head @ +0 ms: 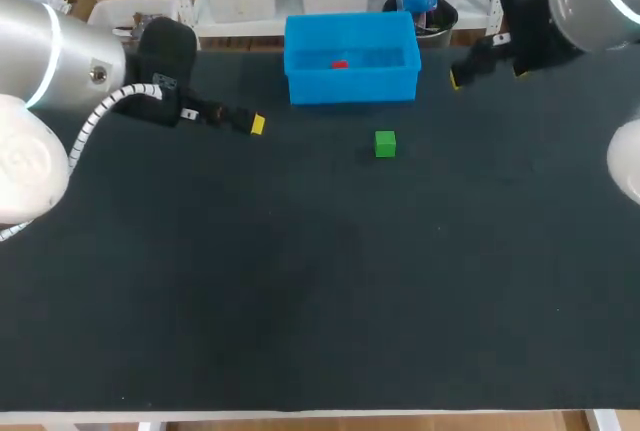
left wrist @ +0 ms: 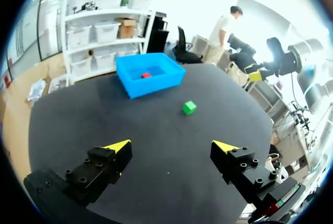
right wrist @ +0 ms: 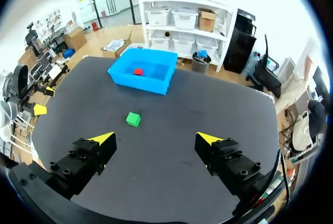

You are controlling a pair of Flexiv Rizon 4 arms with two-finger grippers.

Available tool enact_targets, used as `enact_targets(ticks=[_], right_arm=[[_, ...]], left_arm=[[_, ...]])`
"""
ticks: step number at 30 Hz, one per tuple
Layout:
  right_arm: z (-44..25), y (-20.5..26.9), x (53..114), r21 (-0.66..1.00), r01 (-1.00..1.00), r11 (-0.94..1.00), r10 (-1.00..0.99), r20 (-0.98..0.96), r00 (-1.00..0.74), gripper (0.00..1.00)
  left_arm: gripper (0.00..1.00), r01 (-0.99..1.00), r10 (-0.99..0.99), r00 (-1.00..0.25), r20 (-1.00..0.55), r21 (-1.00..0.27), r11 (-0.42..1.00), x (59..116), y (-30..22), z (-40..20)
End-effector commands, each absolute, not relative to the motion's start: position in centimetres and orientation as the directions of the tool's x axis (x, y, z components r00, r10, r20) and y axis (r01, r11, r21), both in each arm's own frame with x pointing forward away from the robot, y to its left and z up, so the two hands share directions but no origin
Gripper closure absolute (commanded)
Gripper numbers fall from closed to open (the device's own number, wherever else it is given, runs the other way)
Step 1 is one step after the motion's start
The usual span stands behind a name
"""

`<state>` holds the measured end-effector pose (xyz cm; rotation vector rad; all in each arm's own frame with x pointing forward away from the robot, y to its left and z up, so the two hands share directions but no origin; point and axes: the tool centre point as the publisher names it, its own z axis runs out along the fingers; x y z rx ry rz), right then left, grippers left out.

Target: Use the left arm to pick the red cube and place it into the blue plastic box first, then use the right arm to grasp the green cube and put it into the same blue plastic box after the first action is fully finished.

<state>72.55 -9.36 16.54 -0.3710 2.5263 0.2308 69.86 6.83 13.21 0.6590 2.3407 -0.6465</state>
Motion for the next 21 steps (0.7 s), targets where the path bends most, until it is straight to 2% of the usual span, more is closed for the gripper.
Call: enact_targets(ticks=[1, 9, 12, 14, 21], right_arm=[[16.3, -6.7, 72.7, -0.075, -0.216, 0.973, -0.223, -0.524, -0.822, 0.0], [14.5, -2.8, 72.5, -0.091, -0.113, 0.989, -0.142, -0.427, -0.893, 0.0], [13.6, -1.9, 72.2, -0.025, -0.056, 0.998, -0.061, -0.379, -0.924, 0.0], [13.2, -1.5, 72.3, 0.03, -0.047, 0.998, -0.032, -0.385, -0.922, 0.0], [13.2, -1.5, 72.3, 0.03, -0.047, 0.998, -0.032, -0.385, -0.922, 0.0]], left_arm=[[0.0, 0.595, 0.29, -0.684, -0.669, -0.282, 0.753, 69.8, 7.0, 13.2], [0.0, 0.595, 0.29, -0.684, -0.669, -0.282, 0.753, 69.8, 7.0, 13.2], [0.0, 0.595, 0.29, -0.684, -0.669, -0.282, 0.753, 69.8, 7.0, 13.2], [0.0, 0.595, 0.29, -0.684, -0.669, -0.282, 0.753, 69.8, 7.0, 13.2], [0.0, 0.595, 0.29, -0.684, -0.669, -0.282, 0.753, 69.8, 7.0, 13.2]])
